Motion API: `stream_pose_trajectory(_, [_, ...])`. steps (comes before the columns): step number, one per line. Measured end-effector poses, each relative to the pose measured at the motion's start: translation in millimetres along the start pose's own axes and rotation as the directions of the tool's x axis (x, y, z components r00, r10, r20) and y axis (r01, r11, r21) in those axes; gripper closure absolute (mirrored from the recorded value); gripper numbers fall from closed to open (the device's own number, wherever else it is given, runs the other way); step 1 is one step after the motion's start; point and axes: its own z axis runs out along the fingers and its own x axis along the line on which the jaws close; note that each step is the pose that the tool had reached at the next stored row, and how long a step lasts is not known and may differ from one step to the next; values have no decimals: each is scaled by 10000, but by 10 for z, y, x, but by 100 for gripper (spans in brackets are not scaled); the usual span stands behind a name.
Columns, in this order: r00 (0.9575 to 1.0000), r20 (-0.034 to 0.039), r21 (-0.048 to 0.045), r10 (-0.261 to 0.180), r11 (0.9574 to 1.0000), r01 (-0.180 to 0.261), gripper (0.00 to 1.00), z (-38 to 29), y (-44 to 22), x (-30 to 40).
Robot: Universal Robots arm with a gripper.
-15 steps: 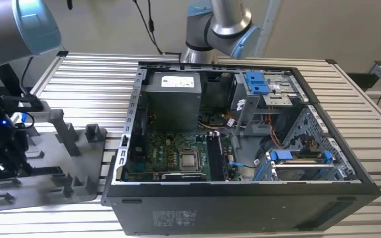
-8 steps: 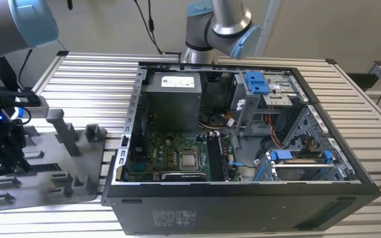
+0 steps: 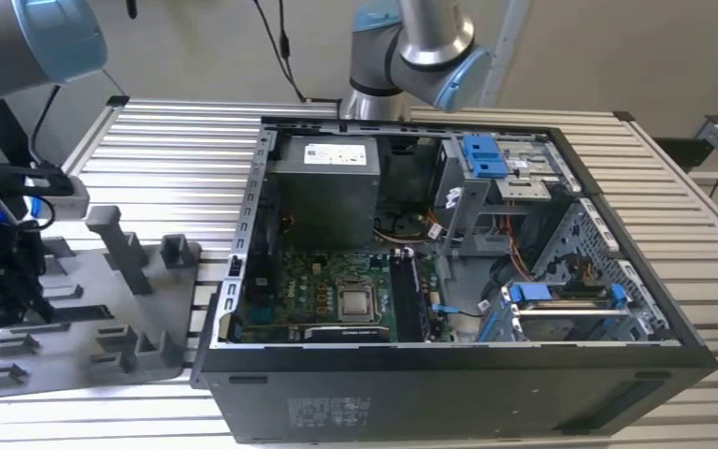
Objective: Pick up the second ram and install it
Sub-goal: 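Pick up the second ram and move it above second insertion slot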
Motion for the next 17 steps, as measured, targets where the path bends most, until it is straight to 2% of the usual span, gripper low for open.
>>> stream_pose_trajectory(12, [10000,0,0,0,10000,0,85,-155,1,-2])
stream_pose_trajectory(17, [10000,0,0,0,10000,0,85,-265,1,-4])
